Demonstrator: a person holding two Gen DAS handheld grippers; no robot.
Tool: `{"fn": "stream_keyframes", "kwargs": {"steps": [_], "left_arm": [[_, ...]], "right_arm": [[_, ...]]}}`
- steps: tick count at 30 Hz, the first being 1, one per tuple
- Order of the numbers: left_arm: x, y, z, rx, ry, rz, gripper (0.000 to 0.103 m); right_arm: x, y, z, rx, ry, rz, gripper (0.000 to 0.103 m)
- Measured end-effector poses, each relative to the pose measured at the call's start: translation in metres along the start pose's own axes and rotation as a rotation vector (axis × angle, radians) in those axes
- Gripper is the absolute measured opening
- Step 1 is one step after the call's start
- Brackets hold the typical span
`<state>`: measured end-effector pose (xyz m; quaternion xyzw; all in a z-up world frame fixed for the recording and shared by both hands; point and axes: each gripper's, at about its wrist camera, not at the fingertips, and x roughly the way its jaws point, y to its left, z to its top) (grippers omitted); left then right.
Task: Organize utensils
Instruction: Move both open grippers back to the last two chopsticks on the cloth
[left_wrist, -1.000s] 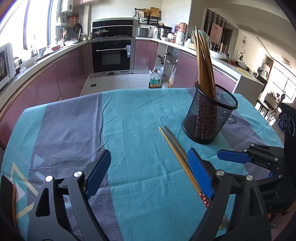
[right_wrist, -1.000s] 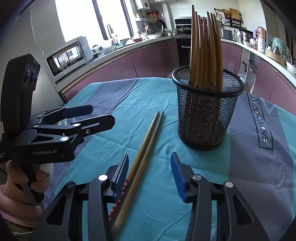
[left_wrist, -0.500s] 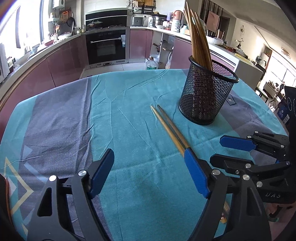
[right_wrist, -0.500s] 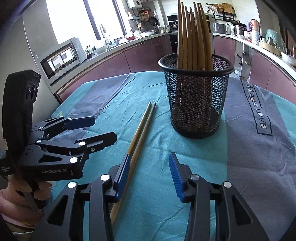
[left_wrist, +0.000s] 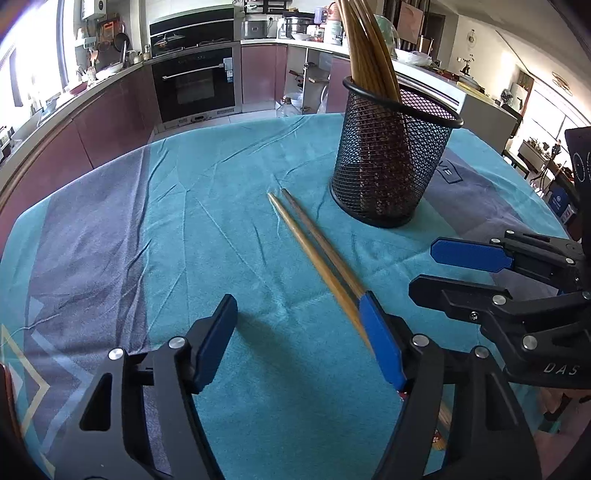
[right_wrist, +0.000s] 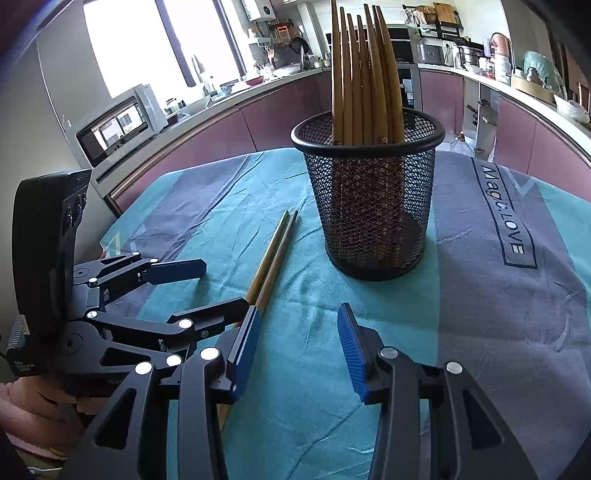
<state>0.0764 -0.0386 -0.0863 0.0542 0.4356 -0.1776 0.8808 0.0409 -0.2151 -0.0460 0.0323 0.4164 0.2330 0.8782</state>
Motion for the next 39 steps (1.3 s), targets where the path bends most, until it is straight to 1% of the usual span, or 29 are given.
{"fn": "stream_keyframes", "kwargs": {"steps": [3,6,10,15,17,20,27,31,34,35,37,38,39], "left_arm": [[-0.001,-0.004,0.000,0.011,0.003,-0.009,0.058],[-0.004,0.001,-0.001,-0.008,0.016,-0.023,0.054],[-0.003,0.005,-0.002,-0.031,0.022,-0.052,0.054],[-0.002,0.001,-0.004,-0.023,0.017,-0.084,0.055],[-0.001,-0.002,-0.005,-0.009,0.019,-0.079,0.055],[-0.001,-0.003,-0.006,-0.001,0.022,-0.067,0.052],[-0.005,0.003,-0.010,-0.009,0.027,-0.075,0.043],[-0.008,0.008,-0.014,-0.029,0.026,-0.083,0.036],[-0.010,0.010,-0.017,-0.037,0.026,-0.081,0.032],[-0.010,0.010,-0.017,-0.036,0.025,-0.077,0.031],[-0.011,0.009,-0.018,-0.040,0.025,-0.073,0.024],[-0.011,0.010,-0.019,-0.043,0.025,-0.069,0.022],[-0.011,0.011,-0.019,-0.048,0.025,-0.068,0.020]], "right_arm": [[0.004,0.001,0.002,-0.004,0.003,0.006,0.042],[0.008,0.003,0.005,0.002,0.007,0.020,0.042],[0.009,0.000,0.008,0.022,0.001,0.017,0.042],[0.008,-0.006,0.009,0.045,-0.003,0.021,0.042],[0.008,-0.006,0.010,0.045,-0.003,0.022,0.042],[0.009,-0.005,0.012,0.039,-0.001,0.026,0.042],[0.021,0.010,0.016,0.000,0.016,0.041,0.042],[0.030,0.021,0.019,-0.036,0.028,0.022,0.034],[0.037,0.025,0.020,-0.050,0.040,0.008,0.031],[0.040,0.025,0.020,-0.051,0.047,0.004,0.025],[0.042,0.026,0.019,-0.062,0.053,-0.013,0.021],[0.041,0.027,0.018,-0.066,0.054,-0.014,0.016],[0.041,0.027,0.017,-0.068,0.057,-0.008,0.013]]}}
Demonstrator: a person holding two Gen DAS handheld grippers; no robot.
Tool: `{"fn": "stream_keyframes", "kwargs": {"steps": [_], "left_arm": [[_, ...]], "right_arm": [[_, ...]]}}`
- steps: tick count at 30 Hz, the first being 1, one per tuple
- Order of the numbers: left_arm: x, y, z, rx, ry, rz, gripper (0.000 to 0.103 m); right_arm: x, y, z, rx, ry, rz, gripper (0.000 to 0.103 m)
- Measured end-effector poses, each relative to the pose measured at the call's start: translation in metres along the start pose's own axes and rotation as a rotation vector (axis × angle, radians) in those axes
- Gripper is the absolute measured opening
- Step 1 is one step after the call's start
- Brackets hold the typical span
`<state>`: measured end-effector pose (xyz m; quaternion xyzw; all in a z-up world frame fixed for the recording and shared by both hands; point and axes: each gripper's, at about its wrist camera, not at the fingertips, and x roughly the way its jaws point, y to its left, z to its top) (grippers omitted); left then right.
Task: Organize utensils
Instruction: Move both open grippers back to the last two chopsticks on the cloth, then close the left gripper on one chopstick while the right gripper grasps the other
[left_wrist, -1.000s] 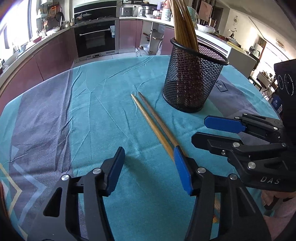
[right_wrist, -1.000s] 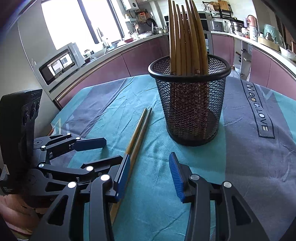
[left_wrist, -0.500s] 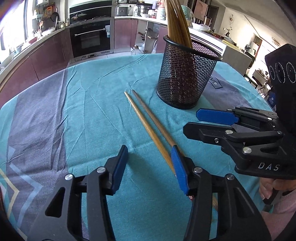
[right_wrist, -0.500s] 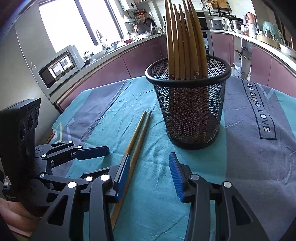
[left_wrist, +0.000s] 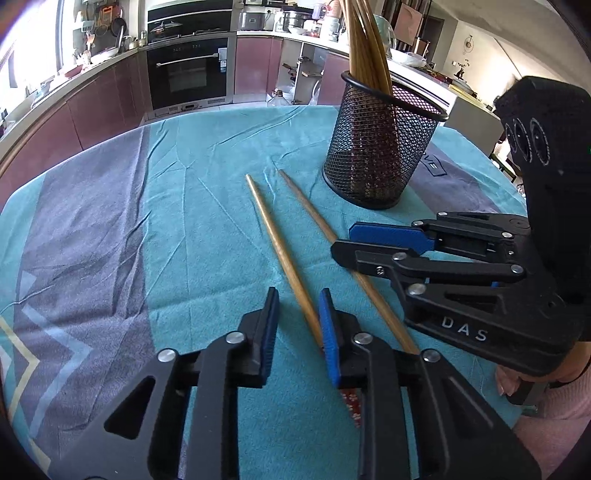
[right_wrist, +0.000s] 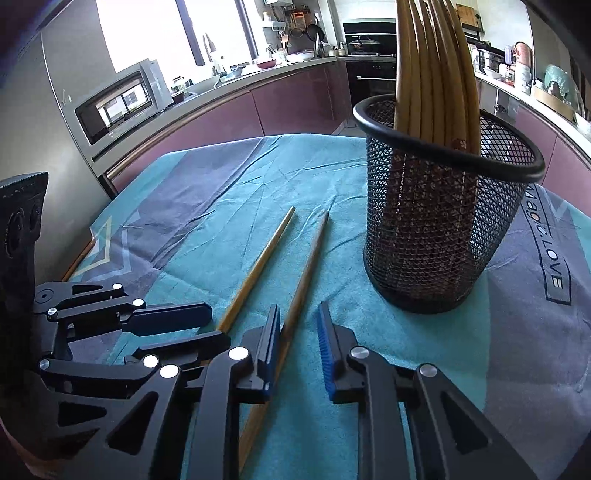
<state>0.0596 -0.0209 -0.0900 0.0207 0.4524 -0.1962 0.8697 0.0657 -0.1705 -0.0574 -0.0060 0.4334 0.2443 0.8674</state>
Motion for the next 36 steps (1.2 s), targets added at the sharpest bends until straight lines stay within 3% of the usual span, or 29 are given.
{"fn": "stream_keyframes", "kwargs": {"steps": [7,15,21,36], "left_arm": [[-0.004,0.001,-0.011,-0.031,0.000,-0.014,0.010],[-0.013,-0.002,-0.021,-0.039,0.021,-0.026,0.009],[-0.008,-0.005,-0.010,-0.013,0.005,0.000,0.029],[0.015,-0.001,0.019,0.013,0.000,0.039,0.028]], "right_arm": [[-0.011,-0.005,-0.012,0.025,0.006,0.021,0.008],[-0.021,-0.008,-0.022,0.033,0.013,0.012,0.009],[-0.014,-0.009,-0.013,0.028,0.000,-0.038,0.014],[0.004,-0.013,0.007,0.014,-0.003,-0.063,0.014]]}}
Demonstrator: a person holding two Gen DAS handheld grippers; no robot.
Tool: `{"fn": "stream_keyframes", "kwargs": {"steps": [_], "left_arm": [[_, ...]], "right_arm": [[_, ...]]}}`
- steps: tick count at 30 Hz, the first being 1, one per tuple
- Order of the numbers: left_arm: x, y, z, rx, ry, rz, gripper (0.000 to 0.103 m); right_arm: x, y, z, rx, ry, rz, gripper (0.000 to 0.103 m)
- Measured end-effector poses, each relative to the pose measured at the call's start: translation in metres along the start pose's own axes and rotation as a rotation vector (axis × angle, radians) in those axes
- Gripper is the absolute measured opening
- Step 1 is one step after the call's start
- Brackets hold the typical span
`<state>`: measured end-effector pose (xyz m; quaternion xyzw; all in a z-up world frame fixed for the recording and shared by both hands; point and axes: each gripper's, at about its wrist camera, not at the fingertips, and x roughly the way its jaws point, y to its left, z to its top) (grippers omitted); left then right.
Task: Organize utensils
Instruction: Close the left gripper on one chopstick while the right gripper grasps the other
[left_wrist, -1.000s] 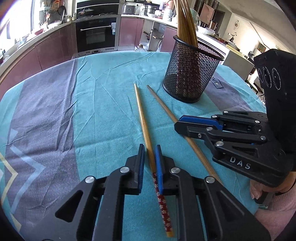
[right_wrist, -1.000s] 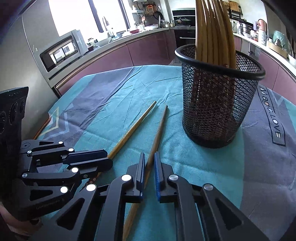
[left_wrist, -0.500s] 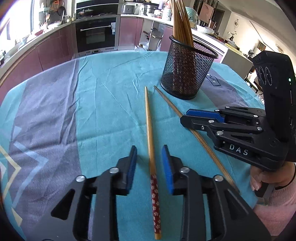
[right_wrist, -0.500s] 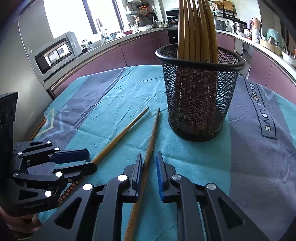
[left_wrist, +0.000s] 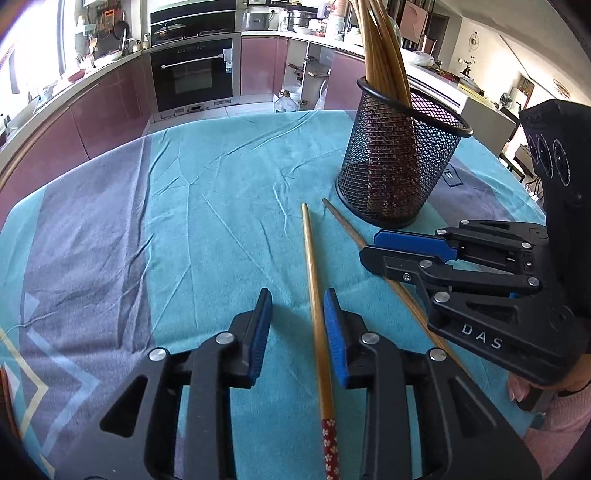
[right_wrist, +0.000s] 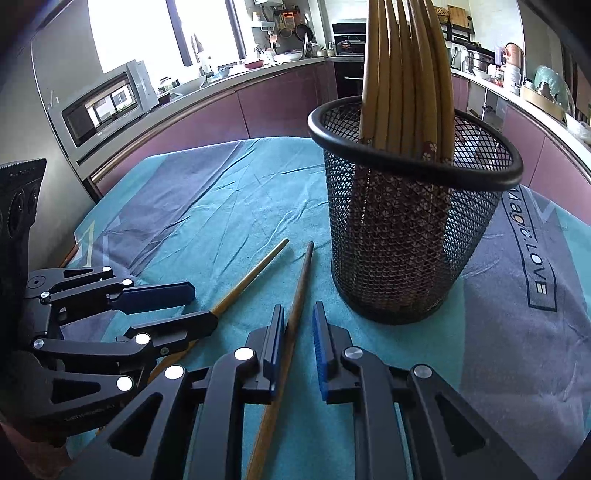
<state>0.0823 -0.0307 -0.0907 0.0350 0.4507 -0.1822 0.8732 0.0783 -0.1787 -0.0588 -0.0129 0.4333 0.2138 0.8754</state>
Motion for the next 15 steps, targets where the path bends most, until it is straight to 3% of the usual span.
{"fn": "stream_keyframes", "kwargs": {"steps": [8,15], "left_arm": [[0.0067,-0.0031,0.0066,0.016,-0.003,0.019,0.028],[0.0079,-0.0020,0.0076,0.004,-0.005,0.030,0.015]], "right_arm": [[0.0025,-0.0016,0.0037,0.003,-0.002,0.000,0.012],[0.0011,-0.0020,0.0034,0.012,-0.006,-0.001,0.008]]}}
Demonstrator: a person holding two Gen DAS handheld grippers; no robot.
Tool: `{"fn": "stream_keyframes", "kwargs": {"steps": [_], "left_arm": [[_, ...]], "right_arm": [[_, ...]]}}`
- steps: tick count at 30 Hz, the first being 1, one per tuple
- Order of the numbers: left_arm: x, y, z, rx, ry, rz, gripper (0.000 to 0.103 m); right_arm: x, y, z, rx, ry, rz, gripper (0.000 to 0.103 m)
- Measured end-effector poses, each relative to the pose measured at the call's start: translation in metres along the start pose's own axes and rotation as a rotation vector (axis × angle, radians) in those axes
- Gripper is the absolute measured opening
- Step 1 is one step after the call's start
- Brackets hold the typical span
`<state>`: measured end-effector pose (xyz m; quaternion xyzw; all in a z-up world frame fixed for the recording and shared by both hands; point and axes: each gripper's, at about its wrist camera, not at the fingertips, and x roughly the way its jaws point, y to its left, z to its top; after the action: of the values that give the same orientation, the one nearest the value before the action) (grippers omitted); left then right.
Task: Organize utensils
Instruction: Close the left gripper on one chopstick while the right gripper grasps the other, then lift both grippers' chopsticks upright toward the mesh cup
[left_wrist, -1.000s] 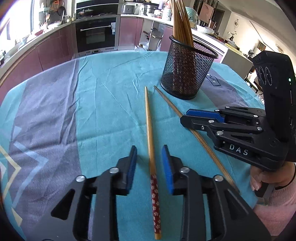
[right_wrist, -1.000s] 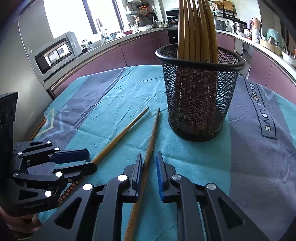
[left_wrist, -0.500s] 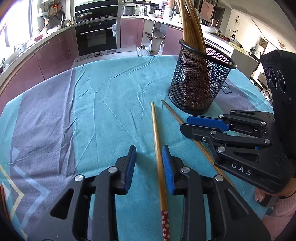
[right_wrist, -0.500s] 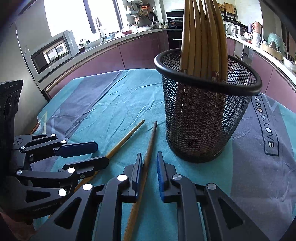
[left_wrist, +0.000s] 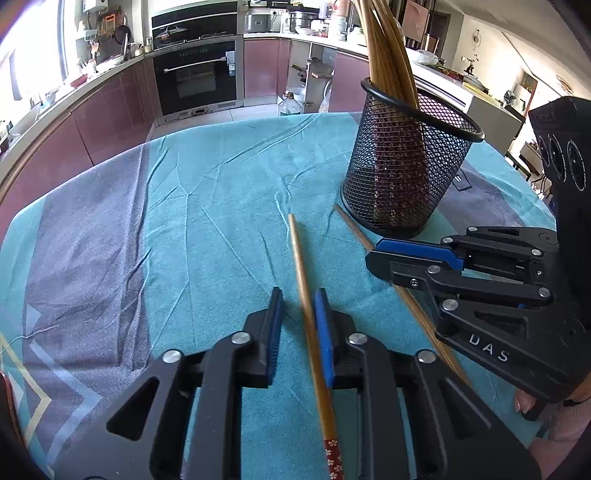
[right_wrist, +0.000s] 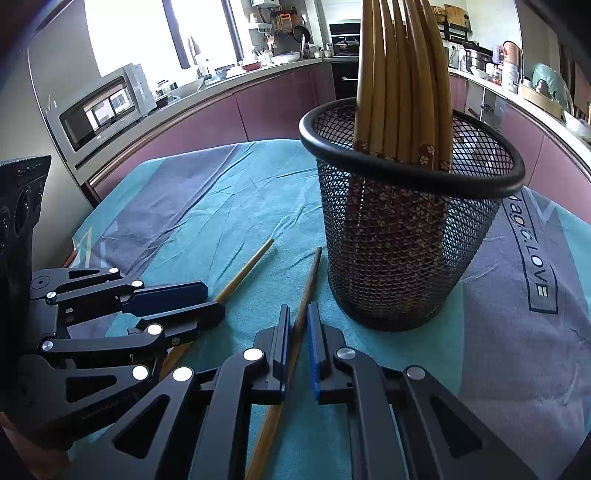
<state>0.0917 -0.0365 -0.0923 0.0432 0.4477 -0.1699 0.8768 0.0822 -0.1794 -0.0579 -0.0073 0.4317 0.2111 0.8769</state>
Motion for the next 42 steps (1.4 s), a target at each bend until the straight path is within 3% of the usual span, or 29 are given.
{"fn": "stream_keyframes", "kwargs": {"steps": [3,11,26,42], "left_arm": [[0.000,0.001,0.000,-0.006,-0.001,-0.004,0.010],[0.000,0.004,0.000,-0.033,-0.001,-0.013,0.007],[-0.023,0.008,-0.004,-0.031,-0.041,-0.044,0.007],[-0.060,0.006,-0.003,-0.026,-0.115,-0.068,0.007]], "right_arm": [[-0.001,0.000,0.000,0.001,-0.001,0.002,0.008],[-0.008,-0.003,-0.003,0.014,-0.011,0.021,0.007],[-0.040,0.000,-0.006,0.029,-0.069,0.090,0.006],[-0.075,-0.002,-0.004,0.038,-0.146,0.108,0.005]]}}
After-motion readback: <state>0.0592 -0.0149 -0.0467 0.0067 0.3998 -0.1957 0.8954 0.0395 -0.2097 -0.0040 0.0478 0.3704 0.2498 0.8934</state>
